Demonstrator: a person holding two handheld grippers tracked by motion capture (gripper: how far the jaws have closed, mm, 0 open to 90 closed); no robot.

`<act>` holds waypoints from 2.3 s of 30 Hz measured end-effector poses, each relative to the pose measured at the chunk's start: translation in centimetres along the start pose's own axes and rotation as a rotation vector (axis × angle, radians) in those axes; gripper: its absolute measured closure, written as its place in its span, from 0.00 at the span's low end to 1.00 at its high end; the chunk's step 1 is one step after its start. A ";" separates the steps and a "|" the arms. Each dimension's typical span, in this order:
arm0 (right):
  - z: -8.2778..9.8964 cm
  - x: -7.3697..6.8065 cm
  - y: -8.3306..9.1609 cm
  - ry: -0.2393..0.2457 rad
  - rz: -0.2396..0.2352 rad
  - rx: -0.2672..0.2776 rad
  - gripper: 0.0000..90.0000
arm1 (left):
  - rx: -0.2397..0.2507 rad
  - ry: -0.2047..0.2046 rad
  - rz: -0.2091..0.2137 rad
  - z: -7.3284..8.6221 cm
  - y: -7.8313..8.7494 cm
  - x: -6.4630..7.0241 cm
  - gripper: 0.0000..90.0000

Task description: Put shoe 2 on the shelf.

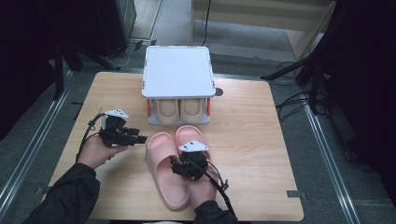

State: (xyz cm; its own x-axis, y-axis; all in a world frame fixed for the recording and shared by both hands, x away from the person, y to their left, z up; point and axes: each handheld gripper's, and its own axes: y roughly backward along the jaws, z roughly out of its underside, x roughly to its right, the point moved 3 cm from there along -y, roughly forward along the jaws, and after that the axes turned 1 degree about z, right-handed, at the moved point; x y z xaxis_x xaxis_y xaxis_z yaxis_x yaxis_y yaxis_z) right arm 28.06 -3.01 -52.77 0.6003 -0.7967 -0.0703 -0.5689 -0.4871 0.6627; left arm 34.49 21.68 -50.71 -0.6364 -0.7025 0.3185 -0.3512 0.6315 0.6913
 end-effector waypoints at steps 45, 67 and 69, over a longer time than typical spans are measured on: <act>-4.5 1.8 4.7 0.389 -0.587 -0.057 0.85 | 0.045 0.060 -0.047 1.6 2.8 -1.9 0.48; -10.1 2.2 5.8 0.427 -0.668 -0.103 0.85 | 0.030 0.102 -0.068 3.9 4.1 -2.0 0.46; -10.9 2.2 6.1 0.438 -0.670 -0.101 0.85 | 0.027 0.104 -0.070 4.1 4.3 -2.0 0.46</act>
State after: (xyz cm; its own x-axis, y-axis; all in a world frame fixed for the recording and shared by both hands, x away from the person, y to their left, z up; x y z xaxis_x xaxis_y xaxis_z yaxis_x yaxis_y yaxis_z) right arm 32.06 -3.86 -40.72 0.9736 -0.1241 -0.1916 0.0310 -0.7598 0.6494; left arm 31.50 27.14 -51.05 -0.5354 -0.7748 0.3363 -0.4118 0.5871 0.6970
